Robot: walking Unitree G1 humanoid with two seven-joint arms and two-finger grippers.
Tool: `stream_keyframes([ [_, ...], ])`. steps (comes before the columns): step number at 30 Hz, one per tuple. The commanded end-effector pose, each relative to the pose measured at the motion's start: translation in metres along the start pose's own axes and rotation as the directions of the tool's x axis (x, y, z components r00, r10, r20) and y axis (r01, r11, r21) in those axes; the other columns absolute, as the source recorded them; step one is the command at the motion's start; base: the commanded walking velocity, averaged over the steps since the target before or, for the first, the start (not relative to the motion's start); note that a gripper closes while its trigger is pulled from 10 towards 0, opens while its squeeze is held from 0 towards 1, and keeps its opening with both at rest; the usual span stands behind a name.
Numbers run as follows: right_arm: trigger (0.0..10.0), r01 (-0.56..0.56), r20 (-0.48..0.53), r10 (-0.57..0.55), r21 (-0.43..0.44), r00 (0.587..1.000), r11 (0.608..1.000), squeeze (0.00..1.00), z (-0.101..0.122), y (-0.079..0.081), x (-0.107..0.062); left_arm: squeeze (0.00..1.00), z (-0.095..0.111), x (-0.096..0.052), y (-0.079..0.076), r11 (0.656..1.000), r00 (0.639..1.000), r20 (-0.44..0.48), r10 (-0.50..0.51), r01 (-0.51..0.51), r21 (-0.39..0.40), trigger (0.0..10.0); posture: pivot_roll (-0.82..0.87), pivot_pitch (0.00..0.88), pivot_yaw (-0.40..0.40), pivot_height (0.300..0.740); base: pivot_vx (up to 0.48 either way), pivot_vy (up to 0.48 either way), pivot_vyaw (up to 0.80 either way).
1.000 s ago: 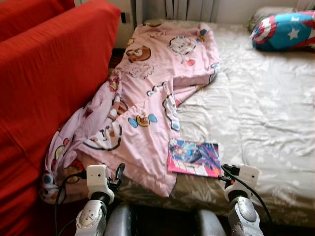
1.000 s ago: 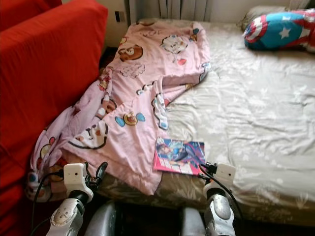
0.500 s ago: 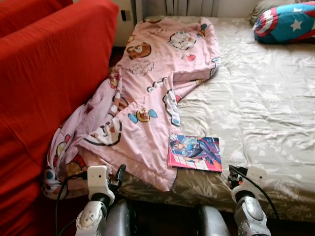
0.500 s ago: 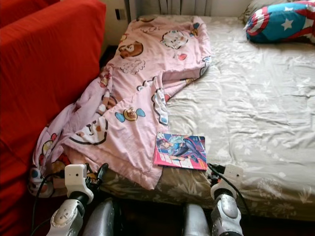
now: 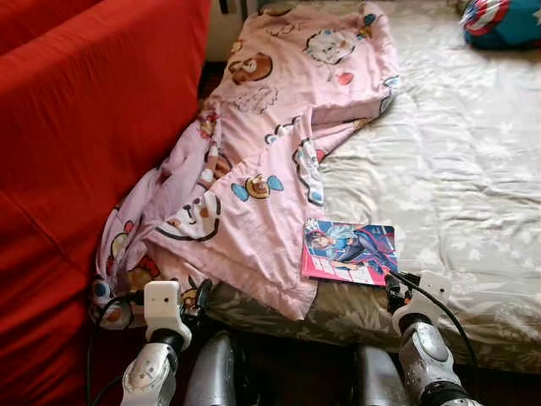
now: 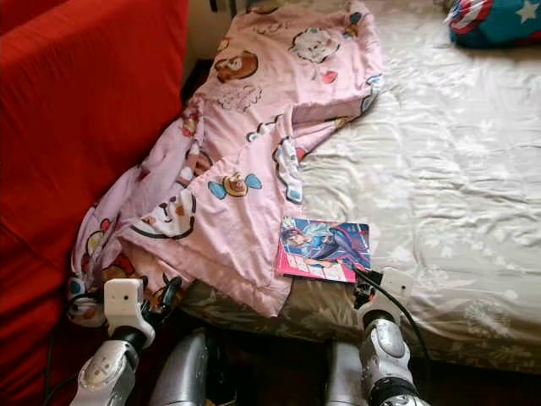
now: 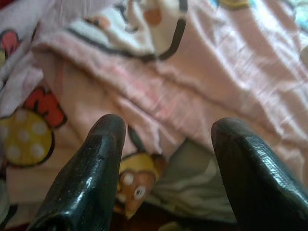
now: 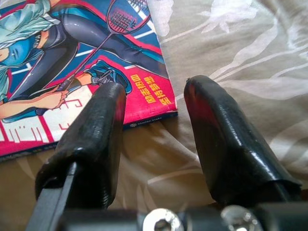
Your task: Clean up the room
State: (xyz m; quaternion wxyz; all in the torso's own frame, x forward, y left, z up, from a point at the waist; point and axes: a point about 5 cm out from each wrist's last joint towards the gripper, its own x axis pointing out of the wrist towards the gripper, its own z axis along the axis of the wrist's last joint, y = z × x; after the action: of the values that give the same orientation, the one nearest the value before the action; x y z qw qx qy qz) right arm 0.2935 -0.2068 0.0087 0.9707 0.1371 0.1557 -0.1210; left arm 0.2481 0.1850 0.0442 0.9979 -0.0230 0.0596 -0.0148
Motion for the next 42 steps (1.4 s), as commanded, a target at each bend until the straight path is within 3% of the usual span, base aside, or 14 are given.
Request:
stream_keyframes([
  [1,10.0,0.003,-0.023,-0.002,0.024,1.000,1.000,0.00,-0.005,0.000,-0.001,0.00,-0.003,-0.009,0.008,1.000,0.999,-0.029,0.015,-0.014,0.016,10.0,0.02,0.289,0.106,0.608,0.000,0.000,0.00],
  [15,10.0,0.016,0.041,-0.018,0.043,0.999,0.999,0.00,0.015,-0.011,0.005,0.00,-0.005,-0.031,0.018,0.998,0.996,-0.079,0.036,-0.033,0.048,10.0,0.06,0.335,0.137,0.608,0.000,0.000,0.00],
  [23,10.0,0.060,0.068,-0.064,0.065,0.996,0.996,0.00,0.024,-0.024,0.006,0.00,-0.004,-0.036,0.023,0.997,0.994,-0.096,0.042,-0.035,0.068,10.0,0.07,0.340,0.152,0.608,0.000,0.000,0.00],
  [34,10.0,0.015,0.053,-0.021,0.104,0.998,0.994,0.00,0.020,-0.023,0.005,0.00,-0.002,-0.037,0.022,0.997,0.994,-0.103,0.028,-0.020,0.081,10.0,0.09,0.343,0.164,0.608,0.000,0.000,0.00],
  [36,10.0,-0.004,0.047,-0.002,0.129,0.999,0.992,0.00,0.017,-0.022,0.005,0.00,-0.002,-0.038,0.022,0.996,0.994,-0.105,0.028,-0.019,0.085,10.0,0.09,0.344,0.165,0.608,0.000,0.000,0.00],
  [39,10.0,0.027,0.018,-0.035,0.314,0.999,0.949,0.00,0.009,-0.027,0.002,0.00,-0.001,-0.039,0.023,0.996,0.994,-0.106,0.027,-0.017,0.093,10.0,0.09,0.343,0.167,0.608,0.000,0.000,0.00],
  [40,10.0,0.086,-0.024,-0.084,0.417,0.996,0.905,0.00,0.001,-0.035,-0.001,0.00,-0.001,-0.040,0.023,0.995,0.994,-0.107,0.026,-0.016,0.096,10.0,0.10,0.341,0.169,0.608,0.000,0.000,0.00],
  [42,10.0,0.102,-0.036,-0.097,0.449,0.995,0.888,0.00,-0.002,-0.038,-0.003,0.00,-0.001,-0.040,0.023,0.995,0.994,-0.107,0.026,-0.016,0.096,10.0,0.10,0.341,0.169,0.608,0.000,0.000,0.00],
])
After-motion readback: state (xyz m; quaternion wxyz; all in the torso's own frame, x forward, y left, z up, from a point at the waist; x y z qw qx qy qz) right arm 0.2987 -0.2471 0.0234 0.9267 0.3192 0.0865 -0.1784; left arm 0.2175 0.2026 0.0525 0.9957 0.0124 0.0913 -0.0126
